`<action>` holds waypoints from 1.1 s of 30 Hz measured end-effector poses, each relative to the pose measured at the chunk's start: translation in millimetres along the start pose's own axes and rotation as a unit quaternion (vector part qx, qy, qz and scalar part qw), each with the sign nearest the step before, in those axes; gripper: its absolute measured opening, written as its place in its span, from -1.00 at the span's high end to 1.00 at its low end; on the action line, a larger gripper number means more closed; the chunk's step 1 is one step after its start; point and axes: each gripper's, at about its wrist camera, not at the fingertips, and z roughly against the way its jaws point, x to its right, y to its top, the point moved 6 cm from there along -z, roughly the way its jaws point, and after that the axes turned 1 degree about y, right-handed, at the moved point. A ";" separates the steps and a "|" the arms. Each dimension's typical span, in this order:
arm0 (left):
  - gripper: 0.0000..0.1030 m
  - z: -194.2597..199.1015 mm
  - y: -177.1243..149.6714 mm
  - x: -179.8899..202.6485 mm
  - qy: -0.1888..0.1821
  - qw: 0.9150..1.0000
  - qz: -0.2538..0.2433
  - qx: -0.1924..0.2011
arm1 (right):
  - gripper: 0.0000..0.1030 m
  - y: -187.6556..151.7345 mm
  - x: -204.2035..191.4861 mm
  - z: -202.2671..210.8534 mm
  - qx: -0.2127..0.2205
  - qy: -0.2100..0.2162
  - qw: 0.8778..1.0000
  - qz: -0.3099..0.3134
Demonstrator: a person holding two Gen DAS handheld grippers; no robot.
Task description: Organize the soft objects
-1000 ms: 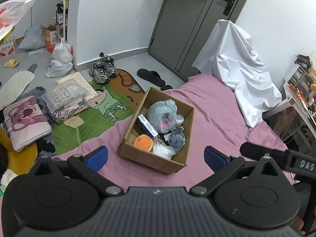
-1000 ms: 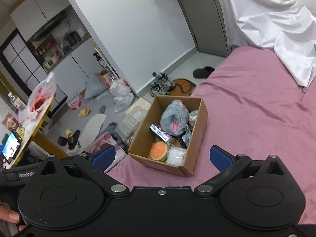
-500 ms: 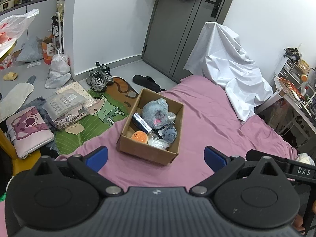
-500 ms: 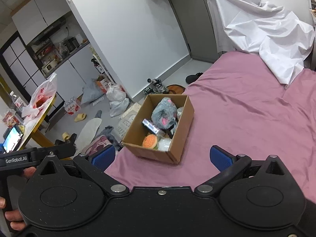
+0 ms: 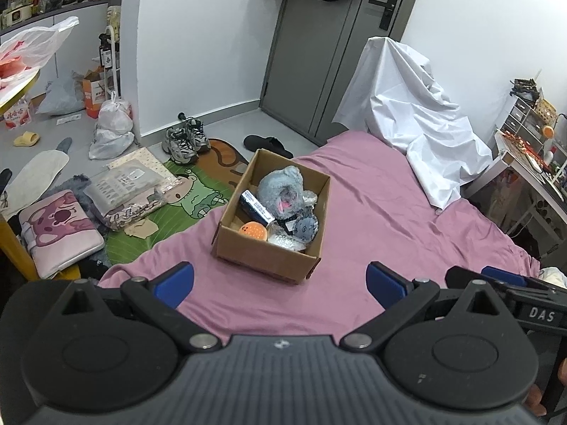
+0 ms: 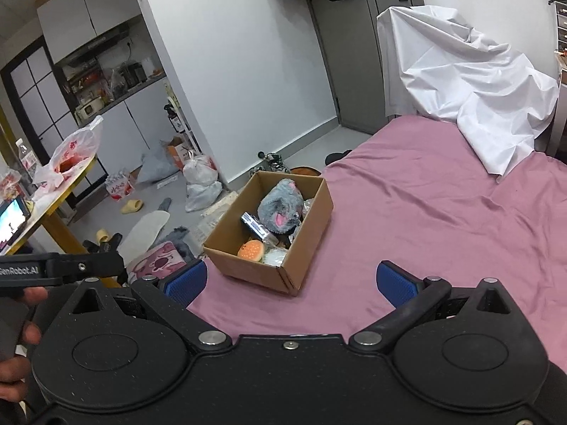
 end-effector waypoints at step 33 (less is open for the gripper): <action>-0.99 -9.1 -6.1 -1.1 0.012 1.000 -0.008 -0.001 | -1.00 -12.8 19.7 -9.9 -0.004 -0.032 0.999 0.010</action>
